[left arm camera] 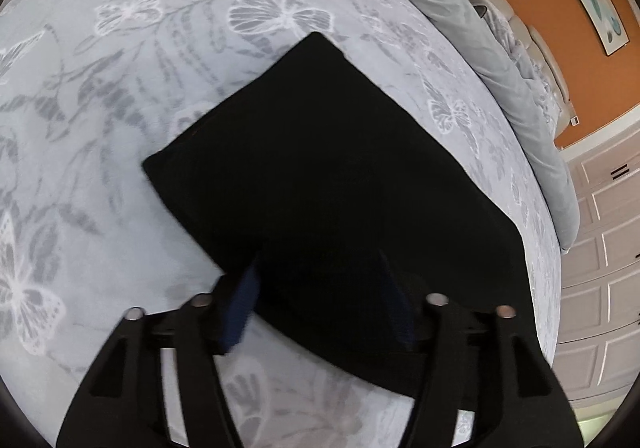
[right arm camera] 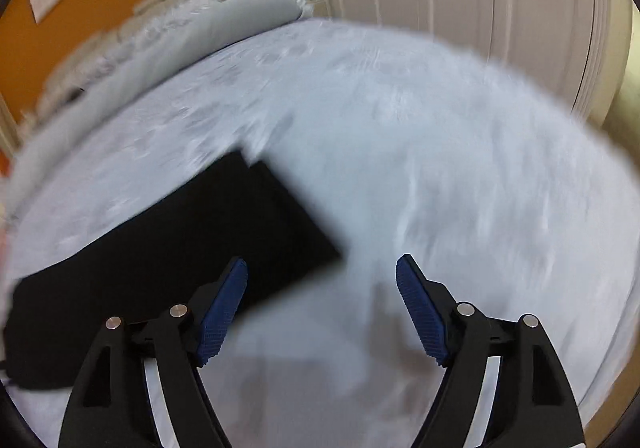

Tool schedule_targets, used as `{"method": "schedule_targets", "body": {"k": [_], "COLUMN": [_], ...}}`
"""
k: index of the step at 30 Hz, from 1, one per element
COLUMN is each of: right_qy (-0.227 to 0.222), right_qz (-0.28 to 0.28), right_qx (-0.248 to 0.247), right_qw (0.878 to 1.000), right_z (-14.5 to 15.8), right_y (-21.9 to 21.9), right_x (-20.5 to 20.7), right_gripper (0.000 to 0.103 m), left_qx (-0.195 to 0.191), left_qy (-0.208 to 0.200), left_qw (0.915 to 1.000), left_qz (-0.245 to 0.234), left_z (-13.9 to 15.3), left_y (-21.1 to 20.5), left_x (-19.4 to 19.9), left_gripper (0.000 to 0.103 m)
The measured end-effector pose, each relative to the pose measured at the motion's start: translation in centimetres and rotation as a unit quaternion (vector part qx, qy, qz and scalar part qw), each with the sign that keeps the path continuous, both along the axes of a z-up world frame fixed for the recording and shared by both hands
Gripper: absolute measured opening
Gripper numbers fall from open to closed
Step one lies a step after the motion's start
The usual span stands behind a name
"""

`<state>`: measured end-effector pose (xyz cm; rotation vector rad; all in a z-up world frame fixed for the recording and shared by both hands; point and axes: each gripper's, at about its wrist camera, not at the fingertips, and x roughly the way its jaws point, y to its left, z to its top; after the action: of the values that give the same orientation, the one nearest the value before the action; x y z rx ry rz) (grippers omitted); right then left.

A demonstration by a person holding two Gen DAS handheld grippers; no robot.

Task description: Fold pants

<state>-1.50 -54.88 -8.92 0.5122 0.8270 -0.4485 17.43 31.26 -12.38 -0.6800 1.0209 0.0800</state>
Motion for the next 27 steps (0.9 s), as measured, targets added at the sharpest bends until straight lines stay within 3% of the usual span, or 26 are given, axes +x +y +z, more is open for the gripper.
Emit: {"method": "schedule_targets", "body": {"k": [2,5,7,10,11,12,13,14,15,17,21,24,27], "right_qy": [0.007,-0.008,-0.019,-0.014,-0.013,-0.013,-0.012,-0.03,-0.052,-0.076,-0.091,-0.074,-0.041], "right_qz": [0.019,0.018,0.017,-0.002,-0.008,-0.013,-0.01,-0.001,-0.006,0.009,0.051,0.058,0.051], "right_qx": [0.054,0.057,0.102,0.087,0.073,0.065,0.074,0.115,0.129,0.113,0.095,0.097,0.107], "right_qw": [0.998,0.998,0.994,0.996,0.997,0.998,0.997,0.993,0.99,0.991,0.99,0.991,0.992], "right_z": [-1.2,-0.9,-1.2,-2.0,-2.0,-1.9,-1.9,-1.8,-0.9,2.1,7.6,8.1,5.7], "right_y": [0.9,1.3,0.9,0.8,1.0,1.2,1.2,0.9,0.8,1.0,1.7,2.0,1.6], "right_x": [-0.3,0.7,2.9,6.4,7.5,8.0,8.7,9.2,8.8,7.3,3.2,0.9,0.3], "right_gripper": [0.076,0.085,0.087,0.088,0.083,0.049,0.012,0.012,0.011,0.01,0.01,0.01,0.01], "left_qx": [0.005,0.014,0.013,0.008,0.017,0.043,0.072,0.071,0.042,0.004,0.029,0.033,0.048], "left_qy": [-0.005,-0.011,-0.017,-0.026,-0.028,-0.024,-0.008,-0.002,-0.009,-0.022,-0.044,-0.042,-0.026], "left_qw": [1.0,0.9997,0.9996,0.9987,0.998,0.9962,0.9938,0.9934,0.9945,0.9952,0.998,0.9985,0.9985], "left_qz": [0.002,0.013,0.019,0.042,0.055,0.072,0.084,0.09,0.096,0.095,0.035,0.015,0.002], "left_z": [0.1,0.1,0.1,-0.2,-0.2,-0.1,-0.1,-0.2,-0.1,1.4,5.9,8.2,7.5], "left_y": [-0.6,-1.4,-1.6,-1.6,-1.7,-1.7,-1.6,-1.0,-0.2,1.3,1.4,2.4,2.9], "left_x": [0.3,0.6,0.8,1.2,1.3,1.3,1.5,1.5,1.1,0.0,-2.1,-4.4,-4.7], "left_gripper": [0.076,0.086,0.093,0.097,0.091,0.058,0.033,0.019,0.011,0.01,0.011,0.01,0.011]}}
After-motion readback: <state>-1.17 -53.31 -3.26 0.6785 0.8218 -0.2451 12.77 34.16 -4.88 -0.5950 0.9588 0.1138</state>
